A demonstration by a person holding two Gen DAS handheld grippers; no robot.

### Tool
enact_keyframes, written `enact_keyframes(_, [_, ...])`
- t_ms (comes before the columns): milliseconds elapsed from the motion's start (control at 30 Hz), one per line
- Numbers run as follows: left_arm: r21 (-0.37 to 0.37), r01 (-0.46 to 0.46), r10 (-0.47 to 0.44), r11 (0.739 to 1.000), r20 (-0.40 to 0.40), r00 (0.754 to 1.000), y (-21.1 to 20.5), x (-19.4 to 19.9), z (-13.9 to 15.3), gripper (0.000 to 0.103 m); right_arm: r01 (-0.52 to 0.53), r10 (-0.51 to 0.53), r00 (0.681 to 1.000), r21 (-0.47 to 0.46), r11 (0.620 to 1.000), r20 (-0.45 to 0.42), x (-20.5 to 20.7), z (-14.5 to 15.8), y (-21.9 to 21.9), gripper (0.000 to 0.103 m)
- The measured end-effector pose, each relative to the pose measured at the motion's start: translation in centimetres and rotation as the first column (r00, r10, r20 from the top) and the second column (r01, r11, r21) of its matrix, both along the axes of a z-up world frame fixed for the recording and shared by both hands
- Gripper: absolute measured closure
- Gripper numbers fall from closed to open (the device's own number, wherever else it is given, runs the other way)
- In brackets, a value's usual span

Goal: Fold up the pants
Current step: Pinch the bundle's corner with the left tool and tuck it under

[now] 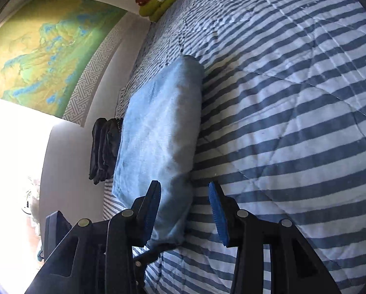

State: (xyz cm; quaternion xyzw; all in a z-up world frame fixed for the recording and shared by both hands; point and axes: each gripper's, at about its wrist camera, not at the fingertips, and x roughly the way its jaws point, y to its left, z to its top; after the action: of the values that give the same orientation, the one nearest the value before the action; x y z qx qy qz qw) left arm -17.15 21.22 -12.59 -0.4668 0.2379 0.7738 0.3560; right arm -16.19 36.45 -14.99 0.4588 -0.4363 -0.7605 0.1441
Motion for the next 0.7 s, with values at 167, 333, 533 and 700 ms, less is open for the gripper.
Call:
enact_keyframes(167, [0.048, -0.042, 0.039, 0.998, 0.059, 0.997, -0.9, -0.7, 1.6, 0.080, -0.036, 0.029, 0.997, 0.103, 0.994, 0.067, 0.3, -1.0, -1.4, 0.074])
enact_keyframes(333, [0.089, -0.064, 0.056, 0.994, 0.091, 0.994, -2.8, 0.1, 3.5, 0.083, -0.108, 0.102, 0.992, 0.082, 0.991, 0.078, -0.1, -2.5, -5.3, 0.084])
enact_keyframes(533, [0.150, -0.096, 0.079, 0.984, 0.118, 0.990, -3.9, -1.5, 5.3, 0.084, -0.208, 0.208, 0.978, 0.011, 0.978, 0.017, -0.4, -2.5, -9.2, 0.086])
enact_keyframes(700, [0.152, -0.084, 0.069, 0.985, 0.104, 0.992, -4.6, -1.9, 6.1, 0.086, -0.214, 0.214, 0.977, 0.024, 0.976, 0.000, 0.0, -1.7, -7.2, 0.087])
